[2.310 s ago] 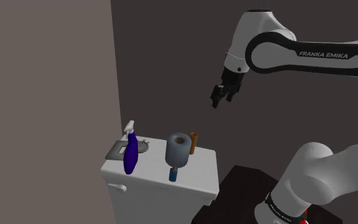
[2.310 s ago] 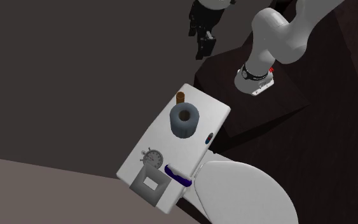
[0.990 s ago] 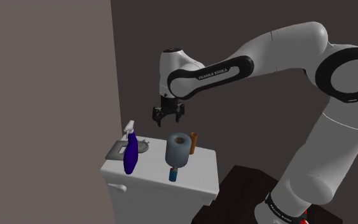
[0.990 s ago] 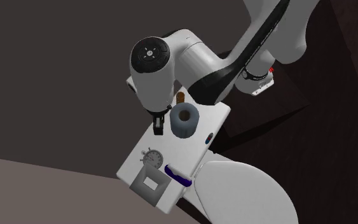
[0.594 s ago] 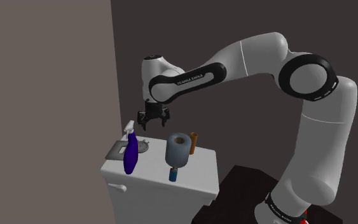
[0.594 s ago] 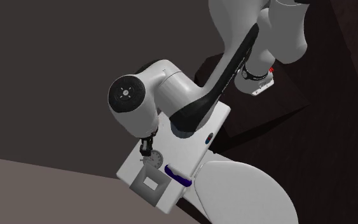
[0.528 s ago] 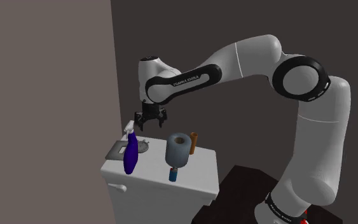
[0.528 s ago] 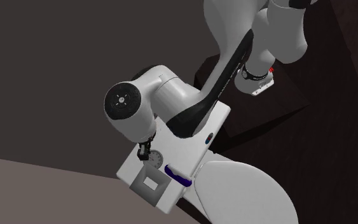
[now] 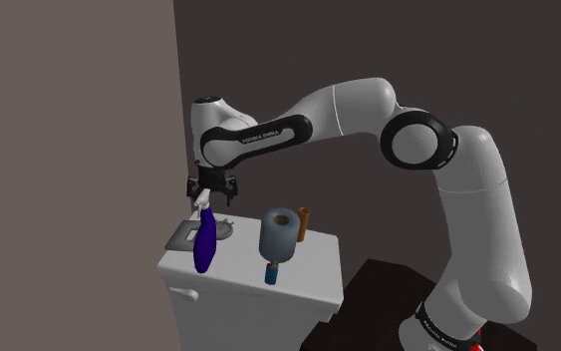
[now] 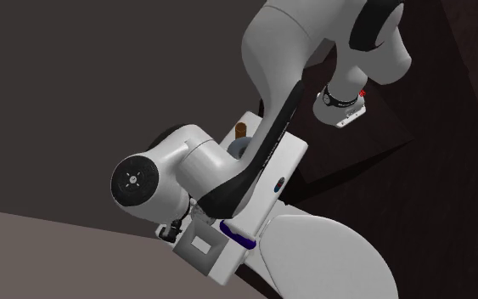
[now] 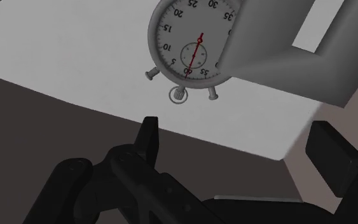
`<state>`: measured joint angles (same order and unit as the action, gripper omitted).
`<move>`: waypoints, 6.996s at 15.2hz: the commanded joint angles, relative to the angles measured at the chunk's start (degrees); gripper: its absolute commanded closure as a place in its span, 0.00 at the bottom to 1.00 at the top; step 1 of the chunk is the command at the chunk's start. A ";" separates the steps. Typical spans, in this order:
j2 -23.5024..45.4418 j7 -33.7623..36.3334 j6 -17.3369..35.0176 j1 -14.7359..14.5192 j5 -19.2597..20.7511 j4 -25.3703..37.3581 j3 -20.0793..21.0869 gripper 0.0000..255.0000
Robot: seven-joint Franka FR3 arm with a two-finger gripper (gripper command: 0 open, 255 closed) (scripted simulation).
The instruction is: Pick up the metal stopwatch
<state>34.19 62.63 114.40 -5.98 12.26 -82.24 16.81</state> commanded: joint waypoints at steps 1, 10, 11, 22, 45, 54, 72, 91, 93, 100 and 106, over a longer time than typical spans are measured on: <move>3.30 -8.93 0.82 2.27 1.06 -1.00 0.23 0.00; 6.12 -8.31 0.74 2.73 2.59 1.63 1.28 1.00; 6.47 -8.93 -0.08 2.97 2.55 2.85 1.17 1.00; -0.39 15.74 -1.24 2.20 -0.90 -3.15 -0.47 0.00; -0.41 23.91 1.96 2.02 -1.98 -5.69 -1.25 0.00; -0.05 29.15 6.00 2.53 -2.66 -9.50 -2.40 0.00; -1.50 31.09 3.61 1.49 -3.18 -8.90 -1.39 0.00; 1.03 35.07 4.98 -0.37 -2.77 -8.38 -1.86 1.00; 0.89 35.03 5.21 -0.28 -2.79 -8.74 -1.87 1.00; -1.73 34.61 1.20 -0.04 -3.54 -7.29 -1.39 1.00; -3.62 34.28 -2.43 0.09 -4.11 -5.48 -1.06 1.00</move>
<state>30.76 96.96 112.54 -5.89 8.21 -88.09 15.70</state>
